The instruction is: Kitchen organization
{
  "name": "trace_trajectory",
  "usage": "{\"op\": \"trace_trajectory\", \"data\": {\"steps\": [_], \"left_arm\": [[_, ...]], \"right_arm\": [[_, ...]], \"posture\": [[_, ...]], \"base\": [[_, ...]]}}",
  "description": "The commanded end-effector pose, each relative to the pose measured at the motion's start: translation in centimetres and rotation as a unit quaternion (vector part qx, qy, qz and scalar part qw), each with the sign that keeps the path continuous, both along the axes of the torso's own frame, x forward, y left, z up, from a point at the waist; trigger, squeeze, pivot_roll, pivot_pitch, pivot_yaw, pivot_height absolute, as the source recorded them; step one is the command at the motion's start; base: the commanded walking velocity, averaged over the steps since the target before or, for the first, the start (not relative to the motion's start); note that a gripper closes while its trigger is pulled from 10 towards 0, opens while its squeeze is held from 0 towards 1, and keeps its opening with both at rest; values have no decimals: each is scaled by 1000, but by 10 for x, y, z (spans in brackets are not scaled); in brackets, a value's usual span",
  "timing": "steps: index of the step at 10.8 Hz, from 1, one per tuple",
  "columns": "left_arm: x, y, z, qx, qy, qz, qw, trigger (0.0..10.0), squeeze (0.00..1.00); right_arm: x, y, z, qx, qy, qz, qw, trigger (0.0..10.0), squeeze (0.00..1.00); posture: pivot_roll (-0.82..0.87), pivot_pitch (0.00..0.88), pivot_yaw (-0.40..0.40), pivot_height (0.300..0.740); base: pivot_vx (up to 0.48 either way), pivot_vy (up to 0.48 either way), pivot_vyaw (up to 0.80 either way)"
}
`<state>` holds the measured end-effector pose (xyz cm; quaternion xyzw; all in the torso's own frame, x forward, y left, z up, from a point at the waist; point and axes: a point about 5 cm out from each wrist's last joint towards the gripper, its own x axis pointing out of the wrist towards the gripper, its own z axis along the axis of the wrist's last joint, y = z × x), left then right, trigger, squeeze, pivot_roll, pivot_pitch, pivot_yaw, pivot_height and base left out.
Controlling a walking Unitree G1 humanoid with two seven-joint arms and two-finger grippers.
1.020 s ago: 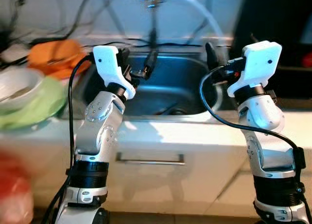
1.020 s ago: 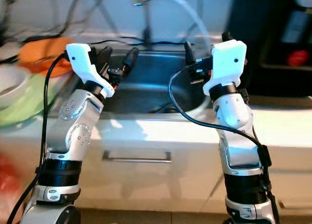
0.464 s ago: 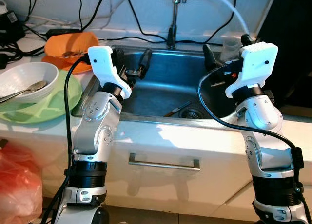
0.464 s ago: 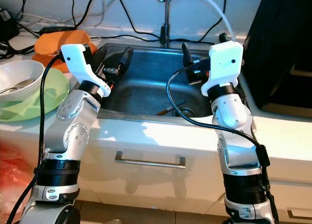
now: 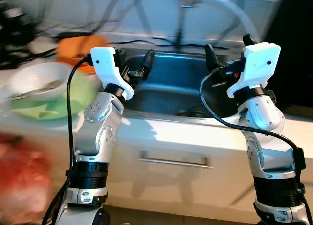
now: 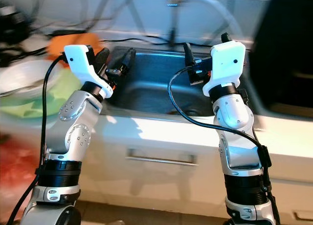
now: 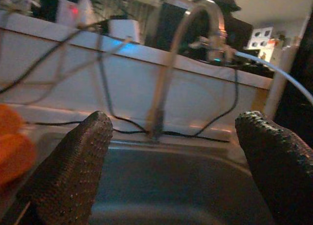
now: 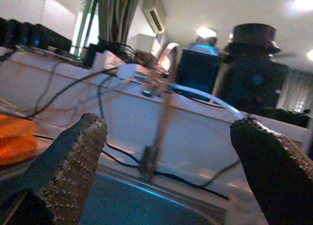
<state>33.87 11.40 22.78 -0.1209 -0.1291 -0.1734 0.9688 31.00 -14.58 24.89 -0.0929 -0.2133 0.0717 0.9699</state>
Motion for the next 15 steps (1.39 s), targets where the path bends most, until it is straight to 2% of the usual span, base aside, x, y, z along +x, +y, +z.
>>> {"op": "trace_trajectory", "data": {"steps": [1, 6, 12, 15], "left_arm": [[3, -1, 2, 4, 3, -2, 1000, 10000, 0], [3, -2, 0, 10, 8, 0, 1000, 10000, 0], [4, -2, 2, 14, 0, 6, 1000, 10000, 0], [4, -1, 3, 24, -5, 6, 1000, 10000, 0]], "right_arm": [[-1, 1, 3, 3, -5, 4, 1000, 10000, 0], [-2, 1, 3, 3, -6, 1, 1000, 10000, 0], [-1, -1, 3, 3, -6, -2, 1000, 10000, 0], [-1, 2, 3, -16, -8, -1, 1000, 10000, 0]], "posture": [[22, 0, 14, 740], [20, 2, 19, 740], [21, 0, 20, 740], [24, 0, 19, 740]], "base": [[0, 480, 0], [0, 401, 0], [0, 0, 0], [0, 0, 215]]}}
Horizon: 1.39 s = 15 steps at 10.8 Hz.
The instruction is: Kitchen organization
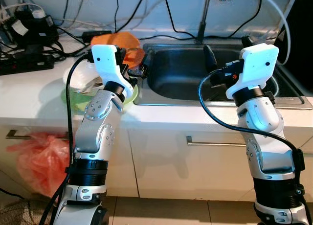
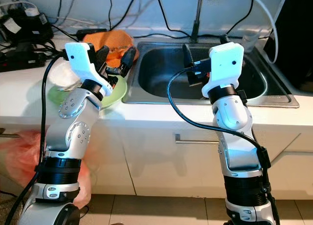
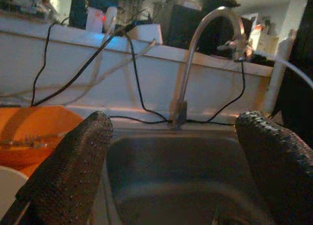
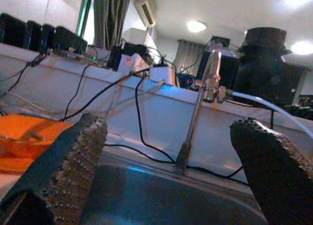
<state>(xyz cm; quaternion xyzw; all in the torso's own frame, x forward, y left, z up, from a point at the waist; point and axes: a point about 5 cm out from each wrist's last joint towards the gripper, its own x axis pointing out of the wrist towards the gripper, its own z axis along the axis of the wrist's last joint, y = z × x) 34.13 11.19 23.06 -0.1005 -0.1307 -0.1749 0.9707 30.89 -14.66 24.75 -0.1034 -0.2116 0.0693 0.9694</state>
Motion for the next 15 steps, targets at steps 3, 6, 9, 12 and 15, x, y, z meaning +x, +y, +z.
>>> {"op": "trace_trajectory", "data": {"steps": [3, 6, 9, 12, 15], "left_arm": [[1, 1, -1, 5, 2, 5, 1000, 10000, 0], [1, 2, 1, 4, 0, 9, 1000, 10000, 0], [2, 1, 3, 7, -6, 10, 1000, 10000, 0], [2, 3, 4, 5, -7, 11, 1000, 10000, 0], [4, 8, 0, 10, 3, 22, 1000, 10000, 0]], "right_arm": [[0, 3, 4, -7, -8, 2, 1000, 10000, 0], [2, 2, 4, -9, -7, -1, 1000, 10000, 0], [1, 1, 5, -1, -10, -3, 1000, 10000, 0], [1, 1, 7, 6, -12, -3, 1000, 10000, 0], [2, 2, 6, 13, -9, 0, 1000, 10000, 0]], "posture": [[23, 0, 18, 740], [21, 0, 15, 740], [19, 0, 14, 740], [23, 0, 11, 740], [25, 0, 10, 740]], "base": [[0, 0, 794], [0, 0, 760], [0, 0, 150], [0, 0, 0], [0, 0, -446]]}}
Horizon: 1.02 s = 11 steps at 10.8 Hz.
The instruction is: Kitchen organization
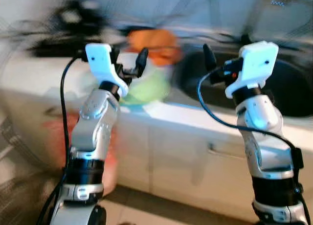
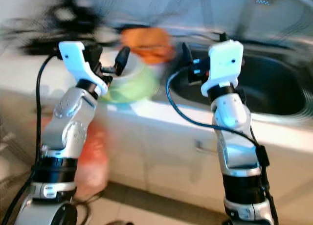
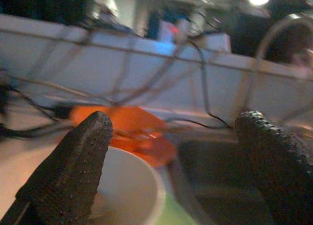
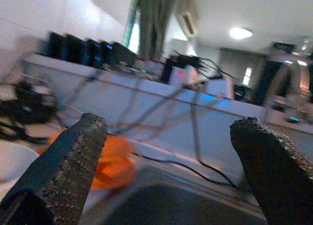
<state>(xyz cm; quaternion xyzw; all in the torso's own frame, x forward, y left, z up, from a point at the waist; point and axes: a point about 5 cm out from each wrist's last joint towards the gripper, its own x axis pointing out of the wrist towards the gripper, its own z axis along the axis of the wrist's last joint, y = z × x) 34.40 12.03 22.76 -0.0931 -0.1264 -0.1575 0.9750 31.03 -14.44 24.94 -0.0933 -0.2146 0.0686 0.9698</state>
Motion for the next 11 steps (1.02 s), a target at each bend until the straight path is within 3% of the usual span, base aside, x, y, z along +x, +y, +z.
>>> {"op": "trace_trajectory", "data": {"steps": [1, 3, 5, 9, 11], "left_arm": [[3, 6, 1, 10, 1, 23, 1000, 10000, 0], [6, 23, -5, 29, 15, 75, 997, 10000, 0], [6, 36, 5, 54, -2, 109, 993, 10000, 0], [-4, 35, 14, 56, -21, 109, 992, 10000, 0], [-16, 44, -12, 53, -2, 117, 992, 10000, 0]], "right_arm": [[0, 0, 4, 2, -7, 0, 1000, 10000, 0], [-1, 3, 3, 1, -7, 7, 1000, 10000, 0], [-1, 3, 2, 2, -5, 8, 1000, 10000, 0], [1, 6, 0, 8, -2, 13, 1000, 10000, 0], [2, 8, -2, 10, 2, 17, 1000, 10000, 0]], "posture": [[29, 0, 8, 740], [30, 2, 8, 740], [37, 6, 7, 740], [66, 9, 7, 740], [74, 13, 0, 740]], "base": [[0, 0, 0], [0, 0, 0], [0, 0, 0], [0, 0, 0], [0, 0, 0]]}}
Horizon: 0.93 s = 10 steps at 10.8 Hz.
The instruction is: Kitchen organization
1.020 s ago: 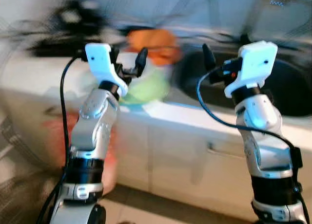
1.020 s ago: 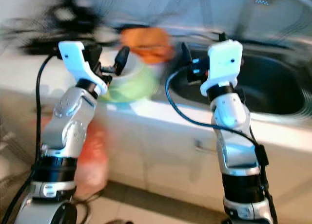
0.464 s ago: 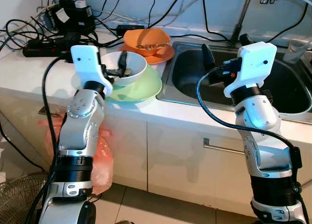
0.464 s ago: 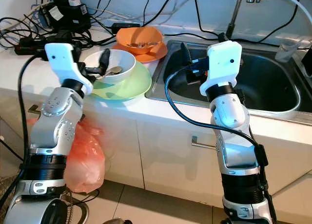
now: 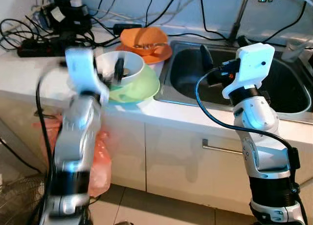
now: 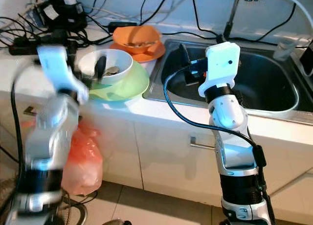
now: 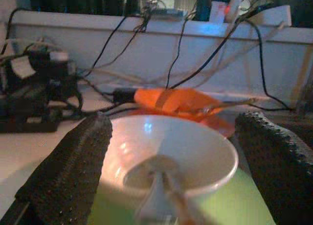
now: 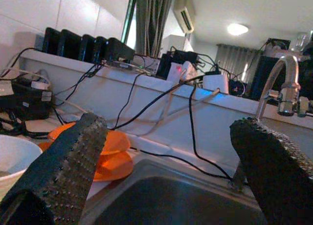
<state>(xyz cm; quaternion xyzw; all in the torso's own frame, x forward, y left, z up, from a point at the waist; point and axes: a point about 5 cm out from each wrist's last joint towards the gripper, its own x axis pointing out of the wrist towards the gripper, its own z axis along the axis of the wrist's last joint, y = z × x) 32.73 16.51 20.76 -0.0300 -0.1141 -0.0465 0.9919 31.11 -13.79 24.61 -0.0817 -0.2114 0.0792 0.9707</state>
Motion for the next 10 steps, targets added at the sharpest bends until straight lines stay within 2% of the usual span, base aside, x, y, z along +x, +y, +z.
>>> {"op": "trace_trajectory", "data": {"steps": [1, 5, 8, 10], "left_arm": [[-4, 0, 2, 5, -18, 1, 1000, 10000, 0], [-8, -1, -16, 14, -12, 5, 1000, 10000, 0], [-7, -10, -12, 23, -29, -10, 999, 10000, 0], [-4, -14, -12, 14, -28, -16, 999, 10000, 0]], "right_arm": [[1, 3, 0, 1, -2, 6, 1000, 10000, 0], [2, 3, 0, -1, -2, 9, 1000, 10000, 0], [2, 2, 1, -3, -3, 8, 1000, 10000, 0], [2, 1, 2, -5, -4, 8, 1000, 10000, 0]], "posture": [[75, 12, -1, 740], [70, 13, -10, 740], [60, 13, -11, 740], [58, 13, -12, 740]], "base": [[0, 0, 0], [0, 0, 0], [0, 0, 0], [0, 0, 0]]}}
